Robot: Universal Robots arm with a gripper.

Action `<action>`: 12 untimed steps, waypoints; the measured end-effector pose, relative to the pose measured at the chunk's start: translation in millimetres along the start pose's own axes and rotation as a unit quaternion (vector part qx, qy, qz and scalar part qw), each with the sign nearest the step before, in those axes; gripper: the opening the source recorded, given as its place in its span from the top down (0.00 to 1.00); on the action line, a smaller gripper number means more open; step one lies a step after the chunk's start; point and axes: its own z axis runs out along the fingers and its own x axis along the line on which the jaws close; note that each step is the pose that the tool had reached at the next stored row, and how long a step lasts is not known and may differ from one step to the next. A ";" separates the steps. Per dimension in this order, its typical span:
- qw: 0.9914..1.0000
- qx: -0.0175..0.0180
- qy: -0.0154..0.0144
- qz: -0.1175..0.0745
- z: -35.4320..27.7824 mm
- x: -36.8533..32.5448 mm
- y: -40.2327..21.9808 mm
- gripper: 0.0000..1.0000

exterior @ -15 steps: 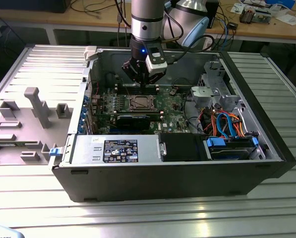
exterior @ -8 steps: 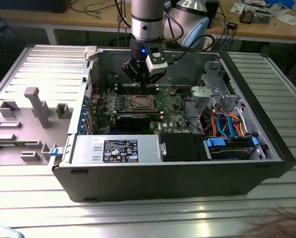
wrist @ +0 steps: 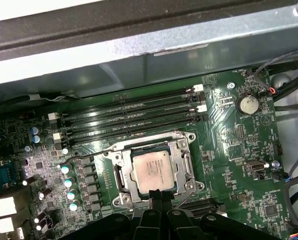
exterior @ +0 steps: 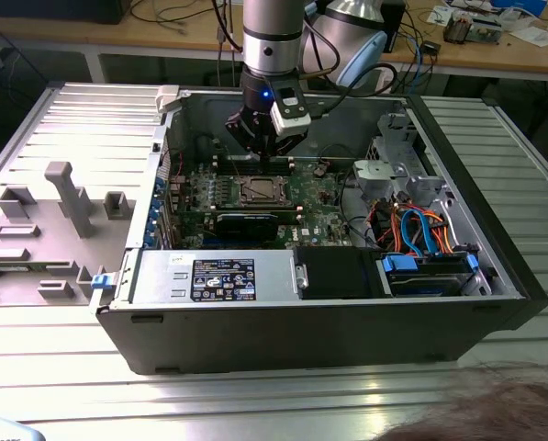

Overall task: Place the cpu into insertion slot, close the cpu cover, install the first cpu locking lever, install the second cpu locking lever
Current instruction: 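Install the first cpu locking lever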

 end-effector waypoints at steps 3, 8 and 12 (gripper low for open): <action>1.000 0.000 0.000 -0.002 0.0 0.0 0.0 0.89; 1.000 0.000 0.000 -0.006 0.0 0.0 0.0 0.89; 1.000 0.000 -0.001 -0.012 0.0 0.0 0.0 0.89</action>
